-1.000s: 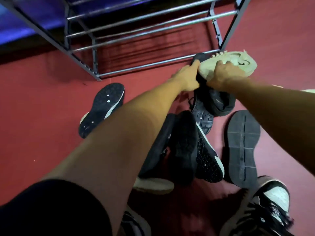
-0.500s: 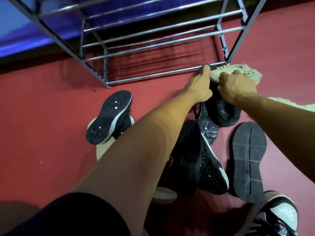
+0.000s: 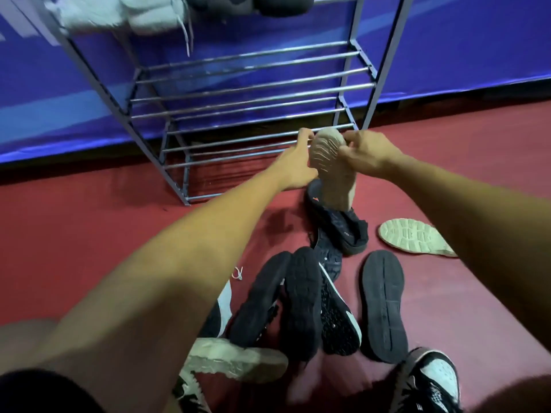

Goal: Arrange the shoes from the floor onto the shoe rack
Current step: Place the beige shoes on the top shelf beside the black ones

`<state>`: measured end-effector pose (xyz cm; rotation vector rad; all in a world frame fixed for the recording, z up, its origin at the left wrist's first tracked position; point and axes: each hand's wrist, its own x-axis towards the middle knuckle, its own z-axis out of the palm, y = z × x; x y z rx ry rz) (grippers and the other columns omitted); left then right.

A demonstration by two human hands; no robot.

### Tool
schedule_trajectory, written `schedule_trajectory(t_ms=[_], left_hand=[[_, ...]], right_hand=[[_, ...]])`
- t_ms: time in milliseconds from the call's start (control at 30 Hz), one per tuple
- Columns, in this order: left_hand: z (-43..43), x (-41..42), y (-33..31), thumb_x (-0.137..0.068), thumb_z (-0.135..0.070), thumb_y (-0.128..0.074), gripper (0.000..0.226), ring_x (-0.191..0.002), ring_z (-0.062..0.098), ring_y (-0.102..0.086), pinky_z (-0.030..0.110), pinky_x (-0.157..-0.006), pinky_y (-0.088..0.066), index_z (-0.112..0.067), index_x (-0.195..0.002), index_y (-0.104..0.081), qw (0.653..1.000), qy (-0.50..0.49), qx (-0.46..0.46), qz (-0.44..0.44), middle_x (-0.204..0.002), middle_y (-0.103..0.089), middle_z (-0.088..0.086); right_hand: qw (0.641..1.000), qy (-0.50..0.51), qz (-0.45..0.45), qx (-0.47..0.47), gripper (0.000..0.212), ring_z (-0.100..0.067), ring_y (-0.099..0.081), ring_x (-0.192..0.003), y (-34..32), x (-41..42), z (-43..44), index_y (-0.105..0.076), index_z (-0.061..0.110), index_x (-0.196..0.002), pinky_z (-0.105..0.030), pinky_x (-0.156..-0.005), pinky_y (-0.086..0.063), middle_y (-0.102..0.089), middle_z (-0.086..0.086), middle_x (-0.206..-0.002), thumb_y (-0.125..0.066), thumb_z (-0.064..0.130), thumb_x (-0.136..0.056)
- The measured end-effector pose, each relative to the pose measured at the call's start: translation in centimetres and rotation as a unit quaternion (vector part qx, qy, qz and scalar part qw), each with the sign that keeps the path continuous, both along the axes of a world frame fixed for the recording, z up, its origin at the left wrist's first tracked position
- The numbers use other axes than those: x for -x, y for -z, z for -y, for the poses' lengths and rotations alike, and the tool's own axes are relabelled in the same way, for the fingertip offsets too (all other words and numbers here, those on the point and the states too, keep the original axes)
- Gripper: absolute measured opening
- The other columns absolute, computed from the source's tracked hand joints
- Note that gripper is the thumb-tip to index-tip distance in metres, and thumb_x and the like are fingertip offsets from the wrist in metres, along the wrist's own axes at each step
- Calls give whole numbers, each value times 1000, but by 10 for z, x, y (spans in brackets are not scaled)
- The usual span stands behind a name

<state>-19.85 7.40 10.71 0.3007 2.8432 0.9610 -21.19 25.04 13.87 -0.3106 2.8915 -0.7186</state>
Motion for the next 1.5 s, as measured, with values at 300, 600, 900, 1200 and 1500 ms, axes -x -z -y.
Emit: schedule_trajectory(t_ms=[300,600,900,1200,1500], left_hand=[[40,-30,-78,-89,-31,-65,44,-99,24,-59,34,-80,-44,-13,-125,-47,999,-19,13,-26,-111,-64,4],[63,-63,-125,-82,-18,-71,25,-54,6,-49,22,-56,-42,-21,-95,-50,989,-59,-83,-112,-62,-56,-11],[51,-81,-136,-77,-22,-72,25,-81,24,-70,42,-75,-58,-30,-94,-54,972,-107,-164,-133,-78,-69,-3],[15,-79,-150,-70,13,-63,37,-75,18,-59,35,-66,-50,-23,-77,-56,930,-63,-325,-160,-94,-66,4],[-5,-73,-152,-83,-14,-64,12,-91,21,-65,42,-88,-54,-25,-79,-64,897,-100,-426,-64,-92,-64,3]], right_hand=[[969,-15,92,227,14,-14,-54,-62,-75,-37,21,-63,14,-82,-28,-62,-48,-58,-1,-72,-53,19,-90],[936,-32,127,326,11,-13,-51,-65,-118,-61,22,-69,18,-90,-28,-65,-39,-58,-1,-77,-68,28,-85],[885,30,205,416,27,-12,-63,-73,-134,-82,12,-69,24,-88,-29,-78,-47,-70,4,-77,-61,49,-90],[798,195,109,560,5,-15,-41,-52,-140,-73,18,-54,6,-81,-23,-45,-31,-43,-12,-72,-56,2,-78],[724,285,-12,629,18,-18,-48,-49,-151,-57,13,-48,9,-74,-22,-43,-35,-49,-7,-64,-59,-4,-78]])
